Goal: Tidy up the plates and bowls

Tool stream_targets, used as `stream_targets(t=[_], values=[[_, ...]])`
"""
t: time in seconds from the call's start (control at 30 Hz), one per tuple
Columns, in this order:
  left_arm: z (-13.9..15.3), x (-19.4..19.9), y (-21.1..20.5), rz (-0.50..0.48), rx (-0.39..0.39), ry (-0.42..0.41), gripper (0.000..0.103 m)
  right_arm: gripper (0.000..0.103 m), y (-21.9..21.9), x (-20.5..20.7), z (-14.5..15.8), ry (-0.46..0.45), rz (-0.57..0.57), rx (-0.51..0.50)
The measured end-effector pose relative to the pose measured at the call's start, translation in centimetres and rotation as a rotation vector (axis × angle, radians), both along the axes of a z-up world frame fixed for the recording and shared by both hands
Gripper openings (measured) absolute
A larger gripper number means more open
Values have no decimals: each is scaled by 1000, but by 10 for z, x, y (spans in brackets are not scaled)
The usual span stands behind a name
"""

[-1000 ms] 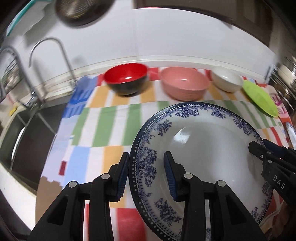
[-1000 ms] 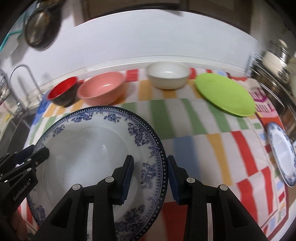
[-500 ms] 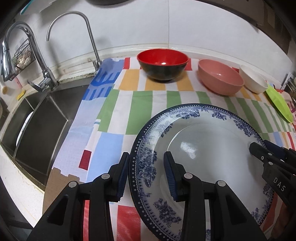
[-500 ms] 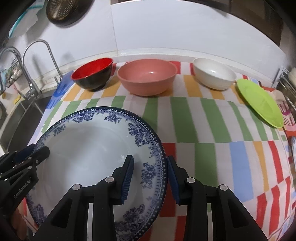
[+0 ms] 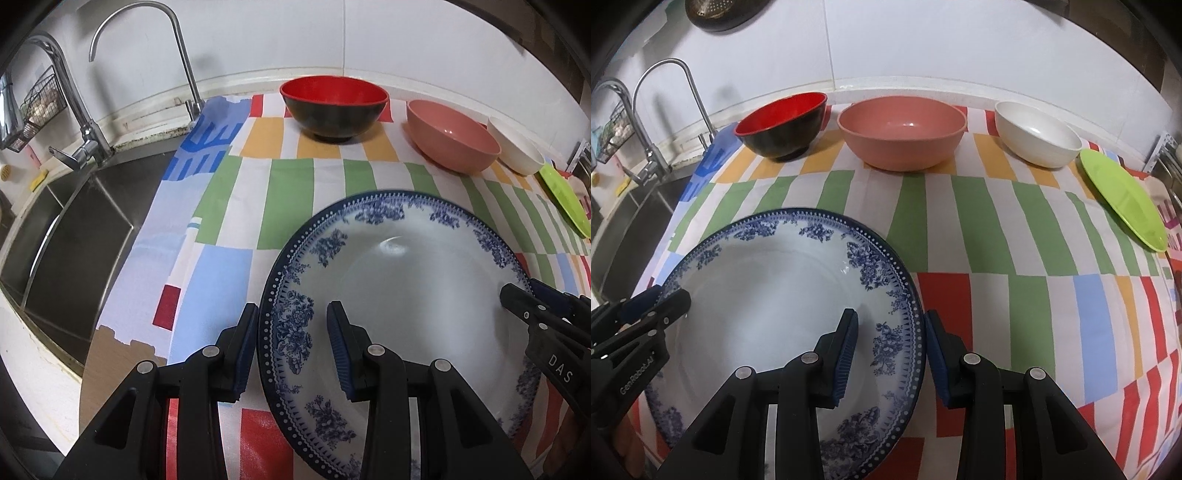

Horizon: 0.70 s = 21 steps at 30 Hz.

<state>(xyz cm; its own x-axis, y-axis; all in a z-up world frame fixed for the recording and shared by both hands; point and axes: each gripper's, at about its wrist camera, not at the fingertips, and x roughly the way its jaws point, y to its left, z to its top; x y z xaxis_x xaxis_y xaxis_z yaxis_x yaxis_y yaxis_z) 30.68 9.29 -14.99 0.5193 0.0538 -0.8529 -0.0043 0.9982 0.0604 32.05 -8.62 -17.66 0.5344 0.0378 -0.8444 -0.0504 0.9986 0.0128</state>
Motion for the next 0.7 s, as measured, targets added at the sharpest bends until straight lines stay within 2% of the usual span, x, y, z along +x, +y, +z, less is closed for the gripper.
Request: stream_targets(t=[0.23,0.3,0.43,0.5,0.57,0.63,0.7], values=[[-6,-1,-2,-24,11,28,37,38,0,-2,-5,16,-8,-5],[-4,-3,-2,-27,22,13,39,38,0,-2,-5,13,-9,-4],[7,-7,-4,-27,40,-28,54,39,1,-4,-2,-5,-9,-10],[14,-10,-7,-38,49,-51,58,40,-2,-7,0,-11,-26,-13],[22,-14,-14,-63,51,-75,67,44,-5,-12,5,-21,-43,-18],[32,-18,-23,-94,44,-102,69,44,-9,-17,11,-38,-53,-20],[40,-20,-32,-125,43,-130,76,50,-15,-23,18,-58,-65,-16]])
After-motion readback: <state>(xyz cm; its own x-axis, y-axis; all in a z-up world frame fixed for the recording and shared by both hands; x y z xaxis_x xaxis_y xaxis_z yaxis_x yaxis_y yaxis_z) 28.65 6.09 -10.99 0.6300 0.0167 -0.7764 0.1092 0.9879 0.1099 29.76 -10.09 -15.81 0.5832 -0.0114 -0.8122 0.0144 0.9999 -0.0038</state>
